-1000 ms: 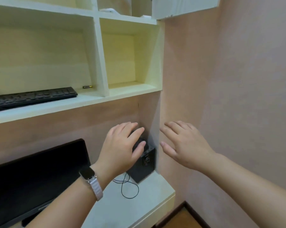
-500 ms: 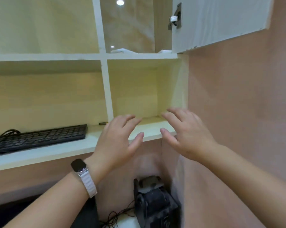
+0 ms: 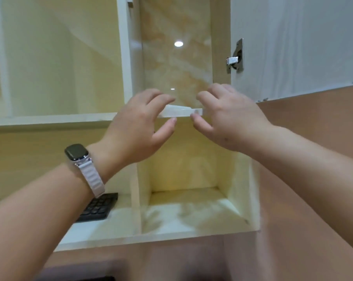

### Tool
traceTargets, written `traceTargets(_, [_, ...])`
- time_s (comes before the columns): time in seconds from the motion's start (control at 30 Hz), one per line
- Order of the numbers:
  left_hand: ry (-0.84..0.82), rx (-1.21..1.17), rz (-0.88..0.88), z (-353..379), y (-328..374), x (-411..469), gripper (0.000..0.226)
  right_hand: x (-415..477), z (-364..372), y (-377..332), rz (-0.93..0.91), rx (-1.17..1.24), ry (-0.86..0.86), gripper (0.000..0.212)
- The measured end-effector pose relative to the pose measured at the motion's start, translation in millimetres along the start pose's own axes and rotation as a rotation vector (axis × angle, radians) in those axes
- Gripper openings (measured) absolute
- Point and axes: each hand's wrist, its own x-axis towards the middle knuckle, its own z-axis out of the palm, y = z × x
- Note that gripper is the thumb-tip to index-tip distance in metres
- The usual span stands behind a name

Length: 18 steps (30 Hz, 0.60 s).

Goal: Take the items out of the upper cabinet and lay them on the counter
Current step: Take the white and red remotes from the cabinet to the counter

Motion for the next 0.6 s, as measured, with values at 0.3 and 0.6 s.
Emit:
traceTargets(0.3, [-0.231, 0.131, 0.117, 17, -30, 49, 0.049, 45, -3, 18, 0.046, -0.384, -0.464, 0.102])
traceTargets(0.6, [-0.331, 0.407, 0.112, 26, -35, 52, 0.063, 47, -4, 19, 0.001, -0.383, -0.627, 0.102])
